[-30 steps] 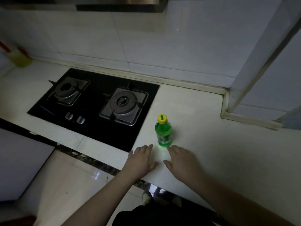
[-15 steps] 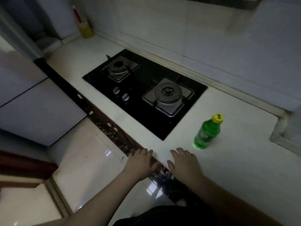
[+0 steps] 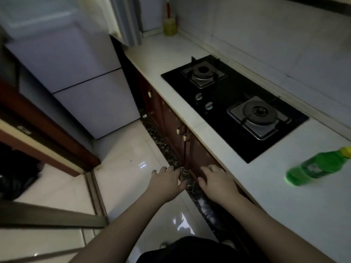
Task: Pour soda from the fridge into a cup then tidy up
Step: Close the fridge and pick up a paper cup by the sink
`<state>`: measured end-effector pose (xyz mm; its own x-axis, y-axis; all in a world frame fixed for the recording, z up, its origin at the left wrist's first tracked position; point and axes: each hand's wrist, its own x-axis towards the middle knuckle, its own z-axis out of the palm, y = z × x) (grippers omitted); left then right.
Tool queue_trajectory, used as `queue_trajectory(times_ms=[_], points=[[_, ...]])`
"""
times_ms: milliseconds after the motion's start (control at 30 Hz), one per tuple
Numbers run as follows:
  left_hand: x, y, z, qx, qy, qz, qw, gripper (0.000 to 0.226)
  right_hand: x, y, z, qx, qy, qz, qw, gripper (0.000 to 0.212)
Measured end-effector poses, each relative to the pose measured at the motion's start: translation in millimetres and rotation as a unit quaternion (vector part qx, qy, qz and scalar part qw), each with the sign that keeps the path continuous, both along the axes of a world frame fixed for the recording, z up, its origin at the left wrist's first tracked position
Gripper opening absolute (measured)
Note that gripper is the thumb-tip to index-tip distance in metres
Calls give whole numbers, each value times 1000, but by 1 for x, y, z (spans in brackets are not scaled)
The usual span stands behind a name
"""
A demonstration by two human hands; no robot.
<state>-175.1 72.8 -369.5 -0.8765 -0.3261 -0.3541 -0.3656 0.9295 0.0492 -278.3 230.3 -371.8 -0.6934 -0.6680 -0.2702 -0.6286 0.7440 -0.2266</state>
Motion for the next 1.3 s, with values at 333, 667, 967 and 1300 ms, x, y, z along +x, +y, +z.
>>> queue_trajectory(times_ms=[333,667,967,1300], points=[[68,-69,12,-5,2,71,997,58,49,-87,17,-12,12,62,998,49],[47,-119,41,-35,35,112,992,61,29,-147,37,-27,47,118,992,49],[-22,-170,59,-66,62,120,989,61,-46,-213,50,-60,62,142,986,50],[-98,-239,100,-95,119,119,981,60,-123,-283,83,-106,90,179,974,51]])
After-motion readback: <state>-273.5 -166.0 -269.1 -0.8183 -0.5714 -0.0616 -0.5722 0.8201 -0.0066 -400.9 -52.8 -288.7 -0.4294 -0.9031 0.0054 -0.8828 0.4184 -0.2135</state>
